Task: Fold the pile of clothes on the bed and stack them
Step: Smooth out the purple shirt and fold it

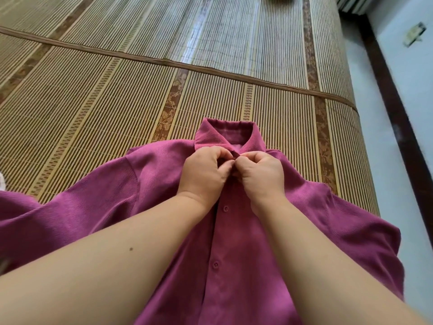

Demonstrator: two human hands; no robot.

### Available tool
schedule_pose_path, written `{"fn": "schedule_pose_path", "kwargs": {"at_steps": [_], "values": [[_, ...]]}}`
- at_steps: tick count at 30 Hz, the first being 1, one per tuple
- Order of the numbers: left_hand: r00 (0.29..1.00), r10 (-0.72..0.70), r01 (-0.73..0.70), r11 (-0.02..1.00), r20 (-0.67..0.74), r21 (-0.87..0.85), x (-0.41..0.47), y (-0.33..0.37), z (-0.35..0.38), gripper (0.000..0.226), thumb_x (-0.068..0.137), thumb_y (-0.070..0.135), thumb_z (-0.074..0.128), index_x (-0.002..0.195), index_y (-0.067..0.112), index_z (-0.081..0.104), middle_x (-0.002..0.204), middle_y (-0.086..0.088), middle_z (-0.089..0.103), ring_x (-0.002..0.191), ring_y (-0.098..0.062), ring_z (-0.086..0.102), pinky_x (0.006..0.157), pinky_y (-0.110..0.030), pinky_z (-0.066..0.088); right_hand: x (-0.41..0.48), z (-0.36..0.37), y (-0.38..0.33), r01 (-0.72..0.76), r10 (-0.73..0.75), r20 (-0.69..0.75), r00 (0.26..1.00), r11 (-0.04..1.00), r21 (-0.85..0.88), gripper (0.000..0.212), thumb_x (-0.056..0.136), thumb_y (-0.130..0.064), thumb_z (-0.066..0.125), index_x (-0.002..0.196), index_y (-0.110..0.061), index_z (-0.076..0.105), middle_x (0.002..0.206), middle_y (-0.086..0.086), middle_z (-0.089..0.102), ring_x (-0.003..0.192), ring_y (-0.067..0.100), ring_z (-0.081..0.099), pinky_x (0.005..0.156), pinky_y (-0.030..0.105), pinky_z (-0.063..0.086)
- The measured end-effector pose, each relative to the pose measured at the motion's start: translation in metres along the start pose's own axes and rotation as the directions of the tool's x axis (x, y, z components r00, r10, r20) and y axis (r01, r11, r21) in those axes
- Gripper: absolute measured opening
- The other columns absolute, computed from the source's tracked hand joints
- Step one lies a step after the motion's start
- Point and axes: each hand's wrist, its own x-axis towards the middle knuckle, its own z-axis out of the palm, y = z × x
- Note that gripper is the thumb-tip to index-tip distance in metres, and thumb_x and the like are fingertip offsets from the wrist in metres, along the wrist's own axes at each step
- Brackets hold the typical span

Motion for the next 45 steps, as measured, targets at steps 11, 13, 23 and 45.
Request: {"fn": "schedule_pose_path", "kwargs": {"at_steps": [11, 13, 23, 45], "values": [[0.99, 0.09, -0.088, 0.996, -0.107, 0.023, -0.011, -0.004, 0.003, 0.003, 0.083, 0.006, 0.065, 0.082, 0.006, 0.068, 0.085, -0.009, 0.065, 0.087, -0.025, 0.058, 0.078, -0.023, 0.036, -0.004, -0.001, 0.007, -0.176, 0.146, 0.115, 0.983, 0.93, 0.323, 0.018, 0.086, 0.003, 0.059, 0.075, -0.011, 0.062, 0.062, 0.003, 0.066, 0.055, 0.012, 0.061, 0.053, 0.021, 0.052], [0.994, -0.017, 0.015, 1.0, -0.109, -0.024, -0.01, 0.0, 0.006, 0.006, 0.084, 0.01, 0.065, 0.079, 0.012, 0.067, 0.081, -0.003, 0.065, 0.085, -0.023, 0.059, 0.076, -0.024, 0.036, -0.005, 0.001, 0.007, -0.141, 0.126, 0.068, 0.99, 0.947, 0.289, 0.021, 0.082, 0.005, 0.06, 0.072, -0.013, 0.063, 0.063, 0.003, 0.065, 0.058, 0.015, 0.059, 0.055, 0.025, 0.051], [0.614, -0.574, 0.789, 0.433, 0.542, -0.435, 0.01, 0.014, -0.004, 0.021, 0.1, 0.021, 0.05, 0.08, 0.019, 0.055, 0.071, 0.004, 0.048, 0.062, -0.007, 0.042, 0.04, -0.016, 0.044, 0.005, -0.003, 0.008, -0.064, 0.048, 0.135, 0.99, 0.991, 0.115, 0.032, 0.08, 0.002, 0.064, 0.089, -0.023, 0.046, 0.077, 0.0, 0.058, 0.07, 0.016, 0.058, 0.058, 0.029, 0.052], [0.935, -0.325, 0.318, 0.946, 0.145, 0.068, -0.066, -0.049, -0.008, 0.022, 0.086, 0.014, 0.063, 0.106, 0.025, 0.061, 0.085, 0.015, 0.06, 0.091, -0.015, 0.059, 0.075, -0.02, 0.035, -0.058, -0.001, 0.067, 0.016, 0.033, 0.074, 0.997, 0.814, -0.58, 0.014, 0.08, -0.028, 0.069, 0.092, -0.021, 0.072, 0.093, 0.0, 0.07, 0.091, 0.018, 0.062, 0.074, 0.025, 0.037]]}}
